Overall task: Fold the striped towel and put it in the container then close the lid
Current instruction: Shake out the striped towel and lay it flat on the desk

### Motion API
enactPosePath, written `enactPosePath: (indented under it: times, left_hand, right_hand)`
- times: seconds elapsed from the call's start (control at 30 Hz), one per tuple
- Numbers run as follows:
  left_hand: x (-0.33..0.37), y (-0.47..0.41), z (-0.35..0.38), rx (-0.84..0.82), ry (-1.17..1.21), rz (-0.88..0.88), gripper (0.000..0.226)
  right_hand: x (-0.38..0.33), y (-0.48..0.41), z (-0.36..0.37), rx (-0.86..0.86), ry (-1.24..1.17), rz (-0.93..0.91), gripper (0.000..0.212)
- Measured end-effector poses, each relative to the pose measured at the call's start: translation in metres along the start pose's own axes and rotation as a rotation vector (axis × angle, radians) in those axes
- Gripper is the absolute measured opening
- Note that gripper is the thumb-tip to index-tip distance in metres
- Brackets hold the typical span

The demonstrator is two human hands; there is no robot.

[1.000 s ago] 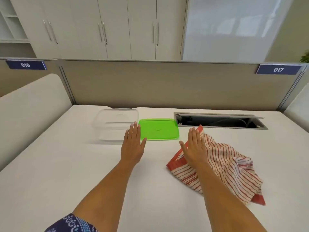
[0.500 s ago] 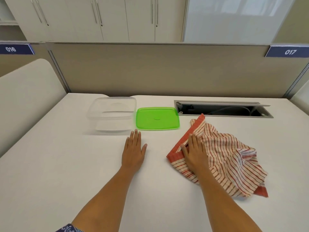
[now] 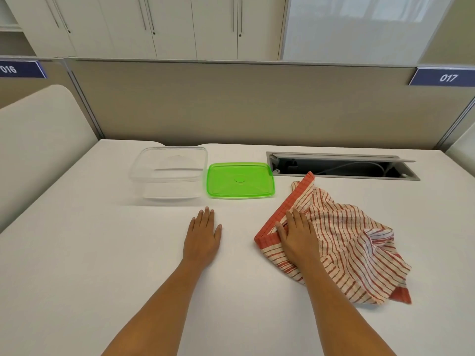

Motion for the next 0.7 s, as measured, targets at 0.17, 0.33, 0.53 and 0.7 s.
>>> enactPosePath:
  times: [0.17, 0.33, 0.53, 0.7]
  left_hand:
    - [0.002, 0.001, -0.001, 0.018, 0.034, 0.009, 0.053]
    - [0.01, 0.009, -0.006, 0.073, 0.139, 0.138, 0.042]
    - [0.037, 0.027, -0.004, -0.069, 0.298, 0.371, 0.037]
    - [0.062, 0.037, 0.003, -0.146, 0.349, 0.461, 0.045]
  right_hand:
    - [0.0, 0.001, 0.0, 0.029, -0.018, 0.005, 0.06]
    - [-0.001, 0.005, -0.004, 0.131, -0.097, 0.018, 0.052]
    - [0.001, 0.006, -0.008, 0.258, -0.13, 0.0, 0.037]
    - [0.003, 0.006, -0.009, 0.273, -0.212, -0.002, 0.028]
Point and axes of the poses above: each hand's wrist, its own y-axis away from the middle knuckle, its own z-axis out of the palm, x = y × z, the point moved 2 cm from there along -y, towards the middle knuckle, and after that the axes turned 8 degrees about y, right-handed, at the moved point
